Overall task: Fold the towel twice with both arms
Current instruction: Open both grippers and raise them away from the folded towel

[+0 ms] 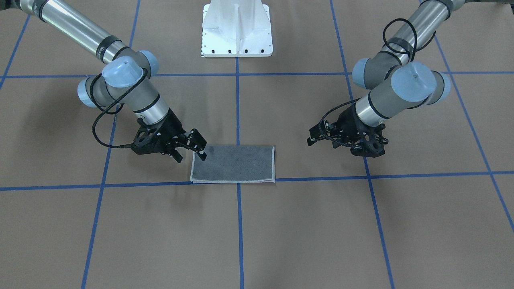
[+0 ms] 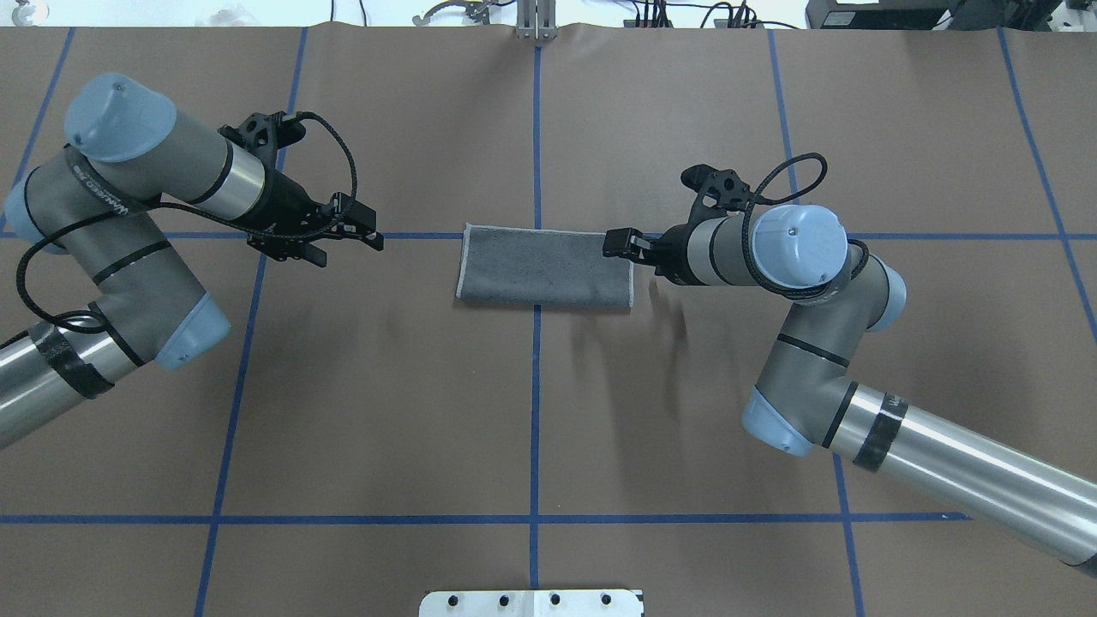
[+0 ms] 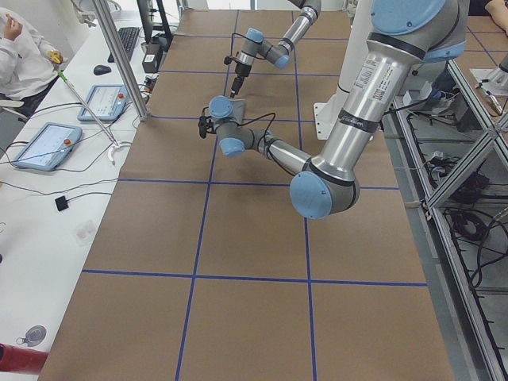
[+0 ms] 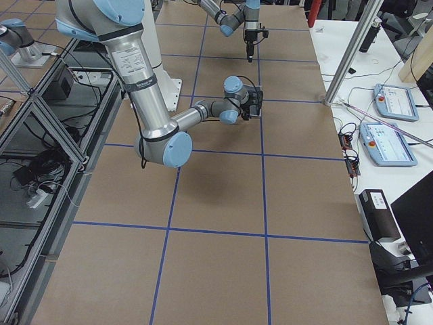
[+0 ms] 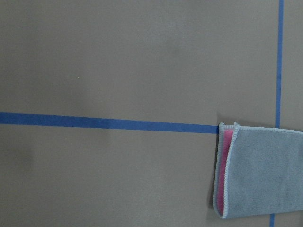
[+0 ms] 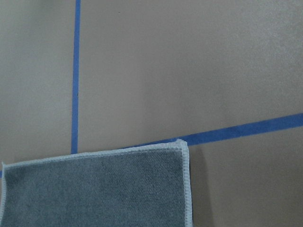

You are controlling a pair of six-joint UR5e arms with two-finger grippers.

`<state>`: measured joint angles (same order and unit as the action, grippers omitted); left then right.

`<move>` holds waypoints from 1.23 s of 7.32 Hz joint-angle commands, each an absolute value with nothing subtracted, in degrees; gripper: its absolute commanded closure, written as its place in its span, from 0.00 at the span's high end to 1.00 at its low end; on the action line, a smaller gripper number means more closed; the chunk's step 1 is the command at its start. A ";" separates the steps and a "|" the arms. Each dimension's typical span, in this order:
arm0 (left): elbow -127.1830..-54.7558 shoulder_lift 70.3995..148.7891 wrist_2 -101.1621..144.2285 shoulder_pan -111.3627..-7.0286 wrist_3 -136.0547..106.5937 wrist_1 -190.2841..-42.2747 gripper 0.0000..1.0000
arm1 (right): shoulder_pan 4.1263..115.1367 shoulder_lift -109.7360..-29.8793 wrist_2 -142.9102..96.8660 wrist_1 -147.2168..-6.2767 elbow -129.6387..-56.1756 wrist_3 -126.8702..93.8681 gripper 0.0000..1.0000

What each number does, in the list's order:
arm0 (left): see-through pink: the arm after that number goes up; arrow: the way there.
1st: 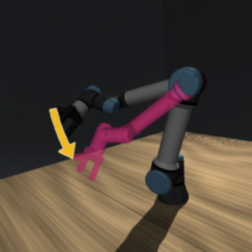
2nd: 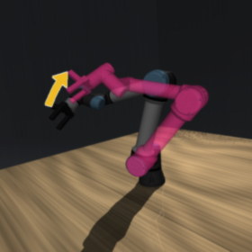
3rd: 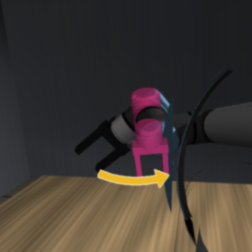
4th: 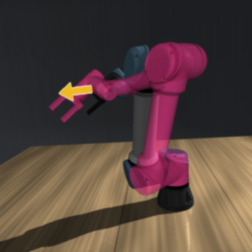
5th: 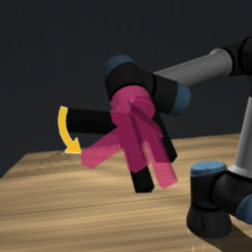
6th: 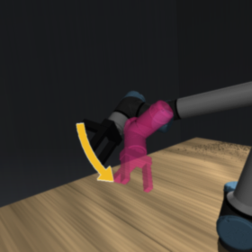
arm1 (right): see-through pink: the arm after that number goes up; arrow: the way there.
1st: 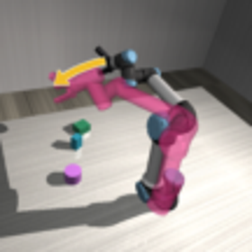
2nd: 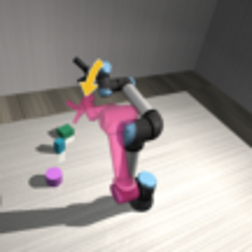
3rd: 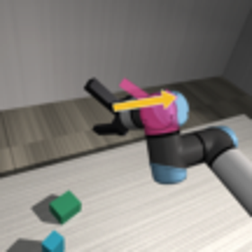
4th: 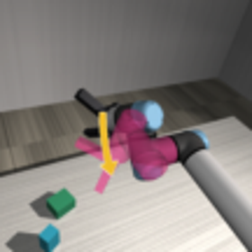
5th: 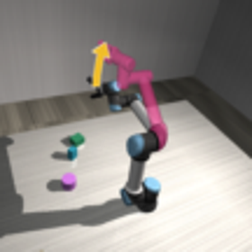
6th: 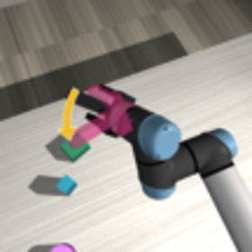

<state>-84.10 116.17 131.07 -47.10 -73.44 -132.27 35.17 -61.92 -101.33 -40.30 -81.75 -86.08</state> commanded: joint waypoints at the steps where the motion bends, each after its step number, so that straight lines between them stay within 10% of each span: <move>1: -82.54 117.93 130.87 -46.58 -73.65 -132.19 1.00 | 39.96 -61.61 -108.93 -41.65 -81.47 -86.05 0.93; 9: -68.82 129.55 130.78 -45.80 -73.92 -136.76 0.99 | 55.46 -70.91 -120.85 -63.31 -90.05 -52.68 0.98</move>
<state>-69.17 129.35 130.85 -46.20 -73.83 -136.42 54.58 -68.99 -120.81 -57.27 -86.28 -57.47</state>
